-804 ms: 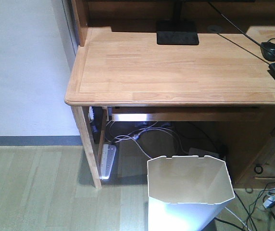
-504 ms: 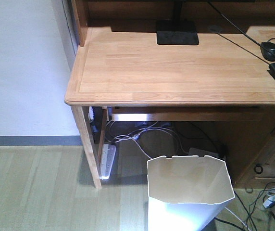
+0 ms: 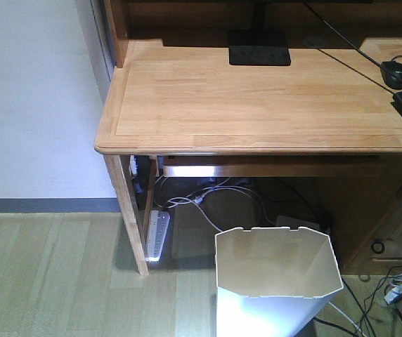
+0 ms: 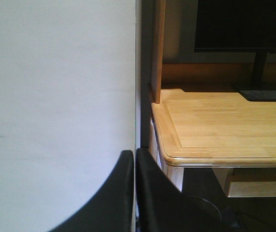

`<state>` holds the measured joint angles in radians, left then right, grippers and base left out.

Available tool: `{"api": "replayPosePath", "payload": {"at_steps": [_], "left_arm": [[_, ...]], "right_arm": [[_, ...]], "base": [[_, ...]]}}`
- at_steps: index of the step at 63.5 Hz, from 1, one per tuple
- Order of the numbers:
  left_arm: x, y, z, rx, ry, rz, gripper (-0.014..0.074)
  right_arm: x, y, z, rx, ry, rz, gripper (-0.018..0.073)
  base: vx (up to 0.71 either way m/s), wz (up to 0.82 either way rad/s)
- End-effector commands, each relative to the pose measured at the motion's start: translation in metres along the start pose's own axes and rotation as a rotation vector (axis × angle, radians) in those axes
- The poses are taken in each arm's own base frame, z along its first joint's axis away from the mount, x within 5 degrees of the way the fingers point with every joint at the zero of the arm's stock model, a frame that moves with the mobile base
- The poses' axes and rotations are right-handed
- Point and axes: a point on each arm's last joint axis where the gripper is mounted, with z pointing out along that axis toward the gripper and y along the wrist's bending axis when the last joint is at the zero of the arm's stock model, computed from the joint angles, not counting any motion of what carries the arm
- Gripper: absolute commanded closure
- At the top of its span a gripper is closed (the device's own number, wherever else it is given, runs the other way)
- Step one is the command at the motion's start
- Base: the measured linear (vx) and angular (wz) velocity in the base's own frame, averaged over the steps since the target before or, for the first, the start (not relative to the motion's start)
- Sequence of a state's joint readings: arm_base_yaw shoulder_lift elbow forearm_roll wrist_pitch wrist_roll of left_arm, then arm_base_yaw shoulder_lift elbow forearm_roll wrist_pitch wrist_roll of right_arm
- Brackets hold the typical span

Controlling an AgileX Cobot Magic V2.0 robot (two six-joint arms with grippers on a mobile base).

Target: Move trash bin to bedside with robot

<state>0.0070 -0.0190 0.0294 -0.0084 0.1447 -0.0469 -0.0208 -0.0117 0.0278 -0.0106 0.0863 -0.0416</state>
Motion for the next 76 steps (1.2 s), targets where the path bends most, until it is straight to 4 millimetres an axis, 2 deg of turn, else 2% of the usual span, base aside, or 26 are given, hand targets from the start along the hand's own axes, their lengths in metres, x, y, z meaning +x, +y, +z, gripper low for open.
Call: {"api": "replayPosePath", "payload": {"at_steps": [1, 14, 21, 28, 37, 42, 49, 56, 62, 76], "left_arm": [[0.002, 0.0, 0.001, 0.007, -0.053, -0.018, 0.0602], [0.002, 0.0, 0.001, 0.007, -0.053, -0.018, 0.0602], [0.002, 0.0, 0.001, 0.007, -0.053, -0.018, 0.0602], [0.002, 0.0, 0.001, 0.007, -0.053, -0.018, 0.0602], [0.002, 0.0, 0.001, 0.007, -0.053, -0.018, 0.0602], [0.002, 0.0, 0.001, 0.007, -0.053, -0.018, 0.0602], [0.002, 0.0, 0.001, 0.007, -0.053, -0.018, 0.0602], [0.002, 0.0, 0.001, 0.007, -0.053, -0.018, 0.0602], [0.002, 0.0, 0.001, 0.007, -0.053, -0.018, 0.0602], [0.002, 0.0, 0.001, 0.007, -0.053, -0.018, 0.0602]], "right_arm": [[-0.001, 0.0, 0.0, 0.005, -0.066, -0.017, 0.057], [-0.002, 0.0, 0.0, 0.005, -0.08, -0.01, 0.057], [-0.013, -0.001, -0.002, 0.005, -0.144, 0.059, 0.057], [-0.033, -0.002, -0.006, 0.003, -0.181, 0.088, 0.057], [-0.073, -0.004, -0.012, 0.0, -0.212, 0.086, 0.057], [-0.092, -0.004, -0.01, -0.002, -0.181, 0.078, 0.057], [-0.106, -0.005, 0.003, -0.008, -0.063, 0.078, 0.057], [-0.107, -0.004, 0.021, -0.016, 0.109, 0.078, 0.057], [-0.099, -0.003, 0.033, -0.023, 0.26, 0.079, 0.057], [-0.083, -0.002, 0.052, -0.027, 0.432, 0.078, 0.057]], "base": [[0.0, 0.0], [0.0, 0.0], [0.0, 0.0], [0.0, 0.0], [0.0, 0.0], [0.0, 0.0], [0.0, 0.0], [0.0, 0.0], [0.0, 0.0], [0.0, 0.0]]}}
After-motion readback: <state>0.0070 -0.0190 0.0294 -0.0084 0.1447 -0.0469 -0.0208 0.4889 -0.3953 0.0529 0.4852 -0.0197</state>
